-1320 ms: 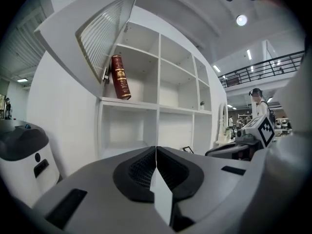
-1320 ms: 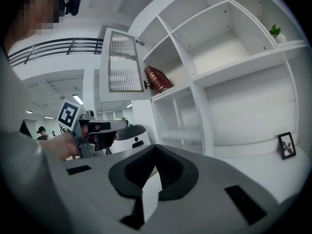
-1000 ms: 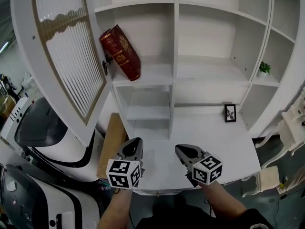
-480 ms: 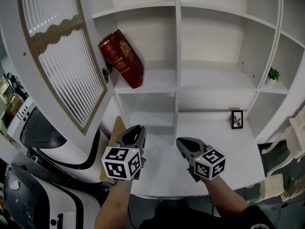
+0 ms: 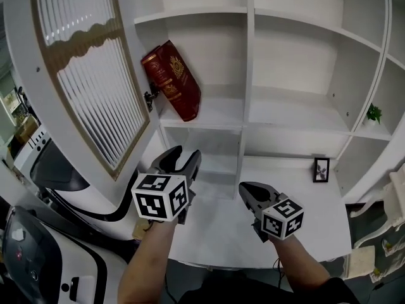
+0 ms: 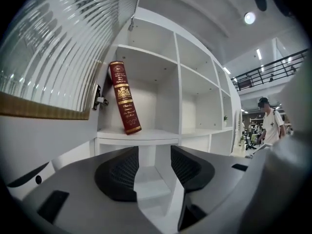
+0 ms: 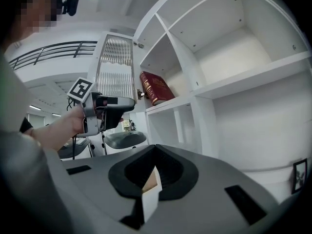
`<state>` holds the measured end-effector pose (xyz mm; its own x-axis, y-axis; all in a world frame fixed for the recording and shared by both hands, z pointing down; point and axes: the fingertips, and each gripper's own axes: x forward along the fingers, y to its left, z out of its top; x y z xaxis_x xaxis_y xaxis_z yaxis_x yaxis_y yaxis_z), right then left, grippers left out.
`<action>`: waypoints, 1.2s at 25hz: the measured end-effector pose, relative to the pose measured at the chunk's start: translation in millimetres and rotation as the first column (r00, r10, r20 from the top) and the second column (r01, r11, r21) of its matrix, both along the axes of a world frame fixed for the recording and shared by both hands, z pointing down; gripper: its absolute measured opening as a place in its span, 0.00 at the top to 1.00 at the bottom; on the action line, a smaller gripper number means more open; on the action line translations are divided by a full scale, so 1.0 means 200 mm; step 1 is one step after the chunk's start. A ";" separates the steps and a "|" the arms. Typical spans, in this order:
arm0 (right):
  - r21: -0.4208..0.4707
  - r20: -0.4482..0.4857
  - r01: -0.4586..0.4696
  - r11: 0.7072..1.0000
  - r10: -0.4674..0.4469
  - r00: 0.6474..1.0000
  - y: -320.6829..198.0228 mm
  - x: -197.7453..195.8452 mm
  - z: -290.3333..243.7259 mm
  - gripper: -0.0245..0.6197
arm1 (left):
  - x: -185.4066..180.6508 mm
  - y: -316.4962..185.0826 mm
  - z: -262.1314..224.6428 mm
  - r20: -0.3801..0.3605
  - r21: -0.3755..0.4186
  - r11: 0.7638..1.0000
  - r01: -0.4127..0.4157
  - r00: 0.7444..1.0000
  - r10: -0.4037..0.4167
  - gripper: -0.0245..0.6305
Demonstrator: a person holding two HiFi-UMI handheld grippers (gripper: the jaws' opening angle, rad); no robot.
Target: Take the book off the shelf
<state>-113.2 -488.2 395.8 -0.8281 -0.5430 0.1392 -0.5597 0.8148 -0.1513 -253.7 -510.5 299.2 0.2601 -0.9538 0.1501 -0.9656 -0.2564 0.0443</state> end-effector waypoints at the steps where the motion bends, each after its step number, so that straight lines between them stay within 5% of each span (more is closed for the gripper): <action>1: 0.006 0.002 -0.001 1.000 0.001 1.000 -0.02 -0.01 -0.03 0.94 | 0.00 -0.02 -0.01 0.006 0.001 1.000 0.009 1.000 -0.009 0.65; 16: 0.121 -0.030 -0.019 0.993 0.022 0.999 -0.13 -0.13 -0.40 0.94 | -0.07 -0.21 -0.11 0.009 -0.011 0.994 0.106 0.994 -0.105 0.58; 22: 0.129 -0.051 0.022 0.991 -0.015 0.999 -0.11 -0.19 -0.41 0.94 | -0.15 -0.35 -0.17 -0.071 -0.014 0.984 0.175 0.982 -0.176 0.55; 30: 0.099 -0.060 0.037 0.994 -0.031 0.998 -0.13 -0.19 -0.35 0.94 | -0.22 -0.51 -0.16 -0.049 -0.037 0.974 0.223 0.973 -0.225 0.54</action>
